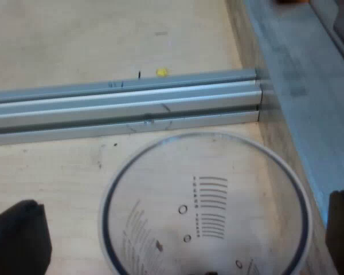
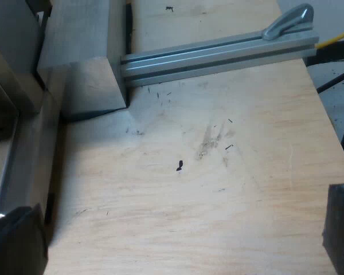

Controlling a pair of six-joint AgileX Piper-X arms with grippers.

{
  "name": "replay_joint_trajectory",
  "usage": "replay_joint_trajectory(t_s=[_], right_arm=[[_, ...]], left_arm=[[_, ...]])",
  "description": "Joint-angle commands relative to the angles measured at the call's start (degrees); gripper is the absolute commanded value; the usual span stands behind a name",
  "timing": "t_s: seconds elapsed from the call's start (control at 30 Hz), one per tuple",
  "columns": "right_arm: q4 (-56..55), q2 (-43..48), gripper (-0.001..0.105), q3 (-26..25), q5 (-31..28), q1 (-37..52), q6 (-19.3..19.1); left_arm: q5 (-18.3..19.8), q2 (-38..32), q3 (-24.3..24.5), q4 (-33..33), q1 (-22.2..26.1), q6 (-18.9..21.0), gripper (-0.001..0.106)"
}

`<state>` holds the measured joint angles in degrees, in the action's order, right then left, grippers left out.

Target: Pour the beans into the coffee machine

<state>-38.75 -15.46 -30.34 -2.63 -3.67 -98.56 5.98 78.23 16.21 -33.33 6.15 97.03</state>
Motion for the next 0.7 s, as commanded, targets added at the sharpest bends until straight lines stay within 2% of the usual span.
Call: replay_joint_trajectory(t_s=[0.03,0.5,0.53,0.57,0.6,0.63,0.67,0.7], right_arm=[[0.8,0.1,0.104,-0.3,-0.1,0.0,-0.7],[0.8,0.1,0.104,-0.3,-0.1,0.0,-0.7],[0.8,0.1,0.104,-0.3,-0.1,0.0,-0.7],[0.8,0.1,0.104,-0.3,-0.1,0.0,-0.7],[0.8,0.1,0.104,-0.3,-0.1,0.0,-0.7],[0.8,0.1,0.104,-0.3,-0.1,0.0,-0.7],[0.8,0.1,0.104,-0.3,-0.1,0.0,-0.7],[0.8,0.1,0.104,-0.3,-0.1,0.0,-0.7]], left_arm=[[-0.2,0.3,0.1,-1.4,0.0,0.5,0.105],[-1.8,0.3,0.1,-1.4,0.0,0.8,0.101],[-2.3,0.3,0.1,-1.4,0.0,0.8,0.097],[-2.4,0.3,0.1,-1.4,0.0,0.8,0.084],[-2.3,0.3,0.1,-1.4,0.0,0.8,0.079],[-1.9,0.3,0.1,-1.4,0.0,0.7,0.067],[-0.1,0.3,0.1,-1.4,0.0,-0.4,0.044],[0.4,0.3,0.1,-1.4,0.0,-0.8,0.040]])
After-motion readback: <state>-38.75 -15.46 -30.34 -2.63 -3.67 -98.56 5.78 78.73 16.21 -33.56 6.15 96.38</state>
